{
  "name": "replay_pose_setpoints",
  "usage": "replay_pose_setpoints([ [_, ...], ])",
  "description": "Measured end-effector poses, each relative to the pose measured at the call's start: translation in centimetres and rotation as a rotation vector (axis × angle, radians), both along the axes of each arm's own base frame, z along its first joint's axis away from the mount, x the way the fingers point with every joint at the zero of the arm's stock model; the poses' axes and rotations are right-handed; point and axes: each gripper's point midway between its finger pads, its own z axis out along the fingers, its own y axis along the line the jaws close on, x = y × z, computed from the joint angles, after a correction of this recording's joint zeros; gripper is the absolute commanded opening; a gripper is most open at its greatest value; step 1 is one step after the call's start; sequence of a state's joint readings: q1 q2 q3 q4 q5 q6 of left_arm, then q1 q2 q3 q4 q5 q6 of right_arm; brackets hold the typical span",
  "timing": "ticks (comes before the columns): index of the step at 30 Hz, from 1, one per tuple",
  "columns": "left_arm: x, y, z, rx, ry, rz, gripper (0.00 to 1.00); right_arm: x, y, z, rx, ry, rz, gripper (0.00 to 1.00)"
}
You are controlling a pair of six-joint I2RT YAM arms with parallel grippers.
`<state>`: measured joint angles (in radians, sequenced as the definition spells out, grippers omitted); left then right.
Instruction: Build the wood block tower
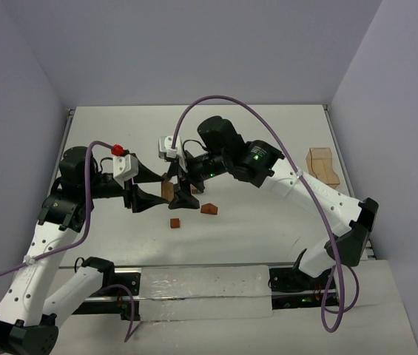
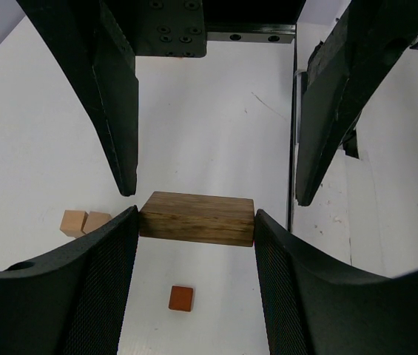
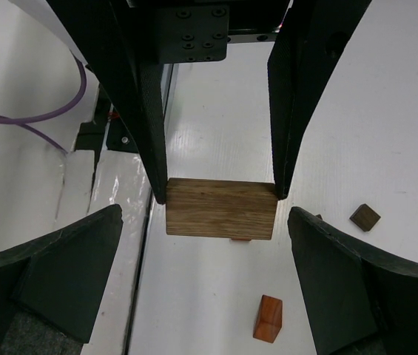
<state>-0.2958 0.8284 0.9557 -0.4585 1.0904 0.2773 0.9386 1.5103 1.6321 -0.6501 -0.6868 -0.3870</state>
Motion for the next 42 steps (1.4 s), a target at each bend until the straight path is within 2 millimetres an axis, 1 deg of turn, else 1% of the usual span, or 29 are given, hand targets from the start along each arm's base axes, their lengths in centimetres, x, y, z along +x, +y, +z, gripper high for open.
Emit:
replay_pose_setpoints([
  [12,-0.2,-0.1,0.1,-0.007,0.008,-0.007,0.0,0.4,0.3,-0.8,-0.02,0.006,-0.01,1.0],
  [16,-0.2,-0.1,0.2,-0.011,0.015,-0.006,0.0,0.4,0.3,-0.8,-0.021,0.006,-0.01,0.98],
  [20,-0.2,-0.2,0.3,-0.013,0.016,-0.005,0.0,0.4,0.2,-0.9,-0.025,0.004,-0.008,0.93],
  [22,-0.1,-0.2,0.3,-0.014,0.013,-0.005,0.0,0.4,0.2,-1.0,-0.026,0.001,-0.006,0.87],
  [29,-0.1,-0.2,0.4,-0.016,0.012,-0.005,0.0,0.4,0.1,-1.1,-0.032,-0.008,-0.005,0.77],
  [33,-0.1,-0.2,0.6,-0.021,0.008,-0.007,0.0,0.5,0.1,-1.2,-0.036,-0.011,-0.01,0.67],
  [35,-0.1,-0.2,0.6,-0.023,0.008,-0.009,0.01,0.6,0.0,-1.2,-0.038,-0.013,-0.013,0.64],
  [36,-0.1,-0.3,0.6,-0.023,0.008,-0.009,0.02,0.6,0.0,-1.2,-0.038,-0.013,-0.015,0.62],
  [38,-0.1,-0.3,0.6,-0.024,0.008,-0.009,0.07,0.6,0.0,-1.2,-0.039,-0.013,-0.016,0.56],
  [39,-0.1,-0.3,0.6,-0.024,0.008,-0.009,0.11,0.7,0.0,-1.2,-0.04,-0.014,-0.017,0.54],
  [42,-0.1,-0.3,0.5,-0.024,0.008,-0.009,0.41,0.7,0.0,-1.3,-0.042,-0.015,-0.018,0.5],
])
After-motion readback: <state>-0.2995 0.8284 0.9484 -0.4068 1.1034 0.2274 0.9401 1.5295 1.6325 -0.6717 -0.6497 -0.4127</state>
